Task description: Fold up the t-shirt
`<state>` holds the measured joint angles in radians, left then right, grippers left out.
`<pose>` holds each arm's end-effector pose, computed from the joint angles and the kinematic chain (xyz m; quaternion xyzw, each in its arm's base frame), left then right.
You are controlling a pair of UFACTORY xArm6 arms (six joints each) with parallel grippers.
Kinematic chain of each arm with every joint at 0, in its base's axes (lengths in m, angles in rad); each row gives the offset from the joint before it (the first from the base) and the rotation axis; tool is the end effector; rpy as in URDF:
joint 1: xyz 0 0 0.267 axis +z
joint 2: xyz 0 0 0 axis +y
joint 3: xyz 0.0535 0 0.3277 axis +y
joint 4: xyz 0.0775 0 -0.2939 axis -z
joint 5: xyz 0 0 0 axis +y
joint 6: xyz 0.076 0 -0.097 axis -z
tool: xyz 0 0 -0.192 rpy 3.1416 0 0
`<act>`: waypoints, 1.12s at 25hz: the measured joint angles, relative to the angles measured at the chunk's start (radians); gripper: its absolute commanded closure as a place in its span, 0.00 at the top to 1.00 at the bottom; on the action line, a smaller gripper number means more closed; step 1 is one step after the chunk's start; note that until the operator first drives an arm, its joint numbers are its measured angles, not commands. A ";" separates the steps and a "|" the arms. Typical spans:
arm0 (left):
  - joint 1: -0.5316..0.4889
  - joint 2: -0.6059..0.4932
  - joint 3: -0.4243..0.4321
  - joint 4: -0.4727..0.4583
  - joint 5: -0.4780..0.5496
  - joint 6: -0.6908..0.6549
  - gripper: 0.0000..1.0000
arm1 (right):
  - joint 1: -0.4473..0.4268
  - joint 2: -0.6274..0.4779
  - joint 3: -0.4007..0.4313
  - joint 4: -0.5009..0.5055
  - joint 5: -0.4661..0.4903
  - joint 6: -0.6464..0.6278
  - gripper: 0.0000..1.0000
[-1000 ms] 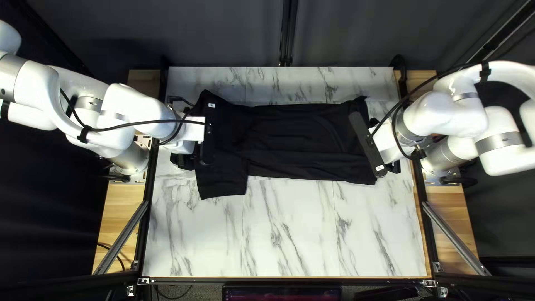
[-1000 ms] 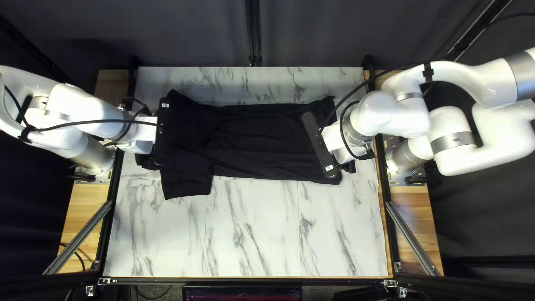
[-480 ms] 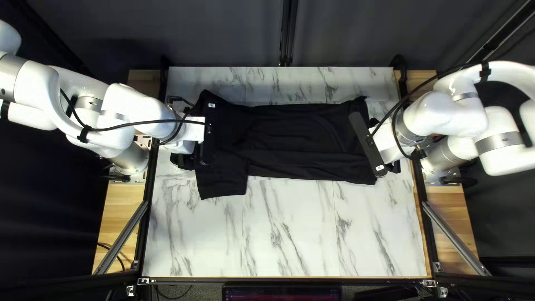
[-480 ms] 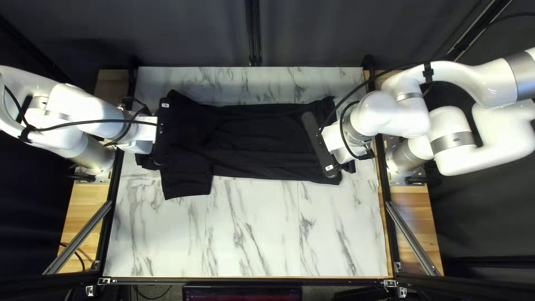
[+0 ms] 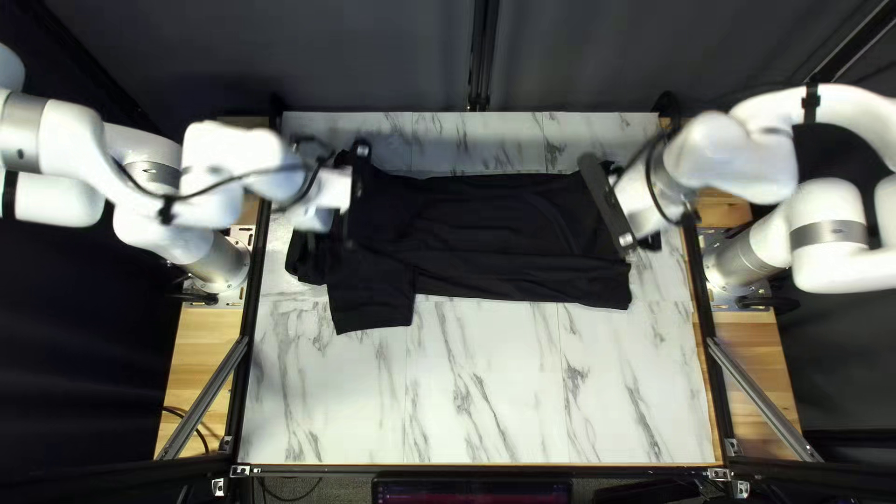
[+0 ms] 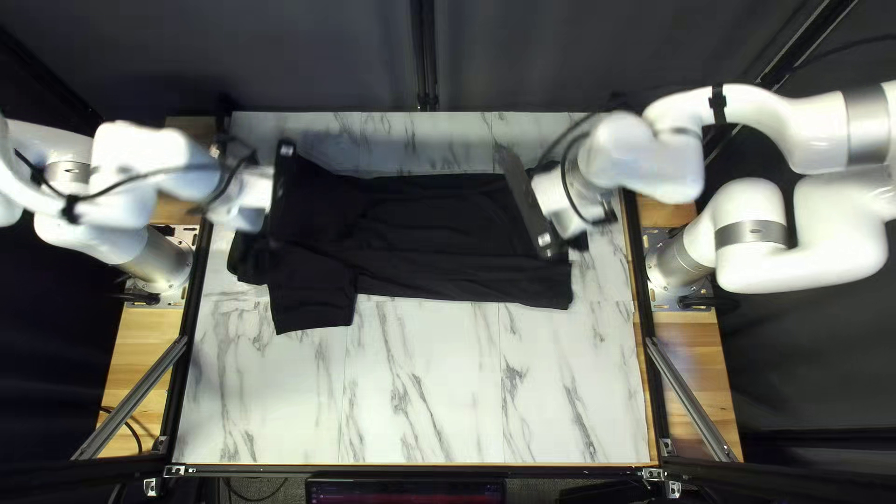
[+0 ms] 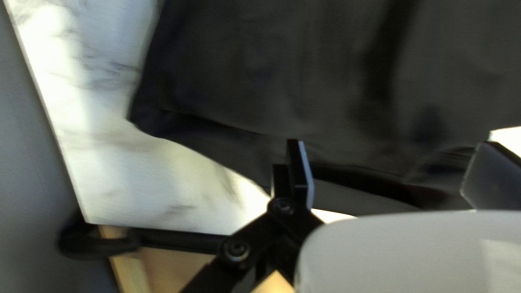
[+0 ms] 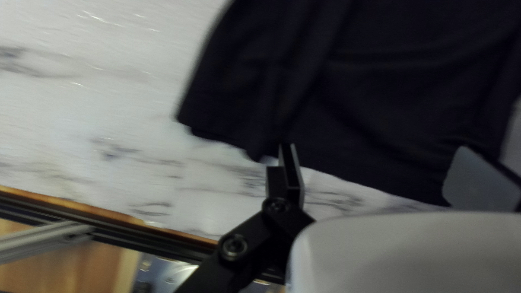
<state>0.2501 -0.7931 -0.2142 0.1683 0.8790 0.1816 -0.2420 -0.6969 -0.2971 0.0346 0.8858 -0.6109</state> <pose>0.1939 0.0796 0.1688 -0.9955 0.0153 -0.0478 0.0801 0.2210 -0.0483 0.1783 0.9833 0.1731 0.0550 0.0096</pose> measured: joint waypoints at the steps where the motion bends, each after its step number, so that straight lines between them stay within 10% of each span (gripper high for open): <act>1: 0.059 0.042 -0.020 -0.018 -0.029 0.070 1.00 | -0.051 0.026 -0.012 0.008 -0.010 -0.054 1.00; 11: 0.363 0.436 -0.189 -0.190 -0.253 0.523 1.00 | -0.313 0.309 -0.067 0.122 -0.226 -0.440 1.00; 28: 0.428 0.449 -0.151 -0.263 -0.310 0.673 1.00 | -0.356 0.396 -0.070 0.125 -0.282 -0.498 1.00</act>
<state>0.6779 -0.3444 -0.3648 -0.0944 0.5692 0.8551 -0.5980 -0.3010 -0.3667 0.1597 0.6040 -1.1092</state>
